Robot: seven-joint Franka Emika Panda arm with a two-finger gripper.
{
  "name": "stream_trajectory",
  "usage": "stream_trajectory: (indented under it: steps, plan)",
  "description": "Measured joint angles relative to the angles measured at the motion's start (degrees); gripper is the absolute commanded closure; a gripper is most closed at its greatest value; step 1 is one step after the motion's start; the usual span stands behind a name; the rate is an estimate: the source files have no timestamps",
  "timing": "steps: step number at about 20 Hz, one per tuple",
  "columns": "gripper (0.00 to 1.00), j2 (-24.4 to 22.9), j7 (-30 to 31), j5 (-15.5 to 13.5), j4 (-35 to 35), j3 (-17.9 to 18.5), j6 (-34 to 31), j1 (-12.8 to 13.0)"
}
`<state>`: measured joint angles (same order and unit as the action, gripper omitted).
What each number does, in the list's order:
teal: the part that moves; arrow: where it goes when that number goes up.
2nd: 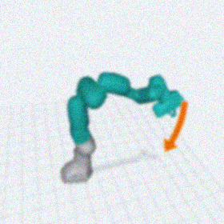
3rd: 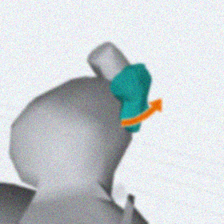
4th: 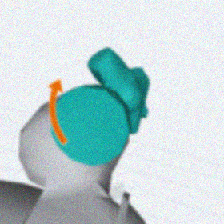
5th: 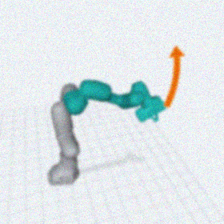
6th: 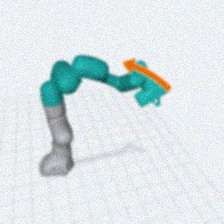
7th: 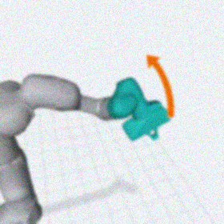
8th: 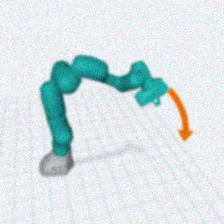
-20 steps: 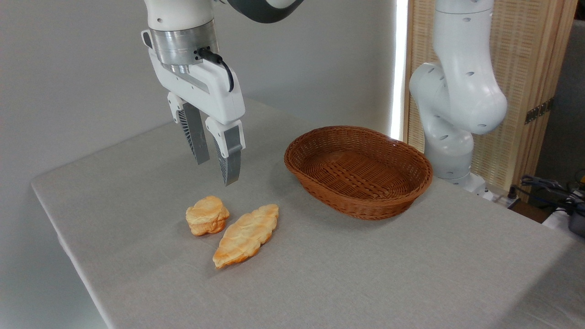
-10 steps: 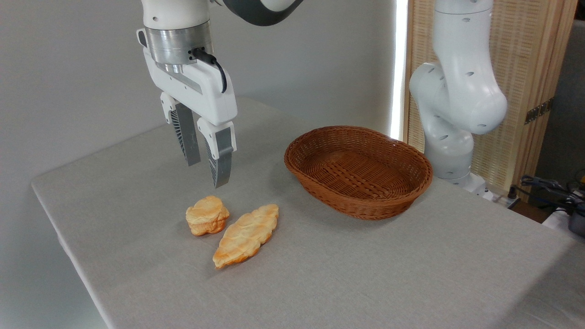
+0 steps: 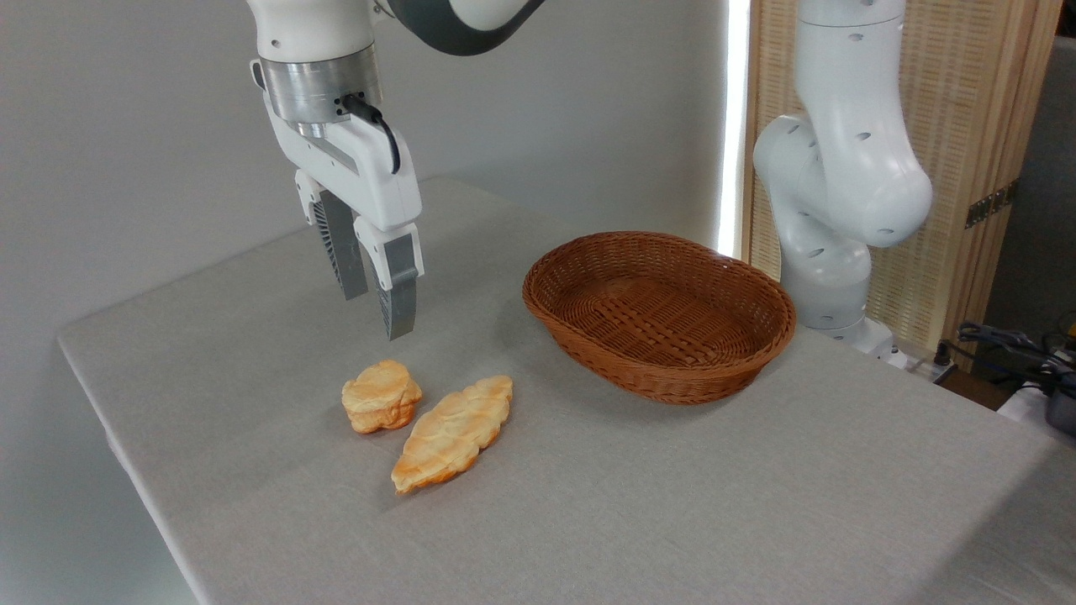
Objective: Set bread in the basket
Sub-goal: 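Move the open gripper above the small round golden bun, then lower the gripper onto the small bun and close on it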
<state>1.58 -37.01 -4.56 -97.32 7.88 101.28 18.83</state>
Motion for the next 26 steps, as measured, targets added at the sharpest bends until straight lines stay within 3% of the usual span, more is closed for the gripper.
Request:
stream_trajectory:
  steps: [13,23,24,26]
  plan:
    - [0.00,1.9,0.0,0.0,-10.6,-3.2,12.4,1.7]
    - [0.00,5.8,0.0,0.0,-11.8,-3.9,16.8,2.0]
    - [0.03,6.1,0.0,0.0,-11.8,-4.0,17.1,2.1]
    - [0.23,6.5,0.0,0.0,-11.8,-4.2,17.3,2.1]
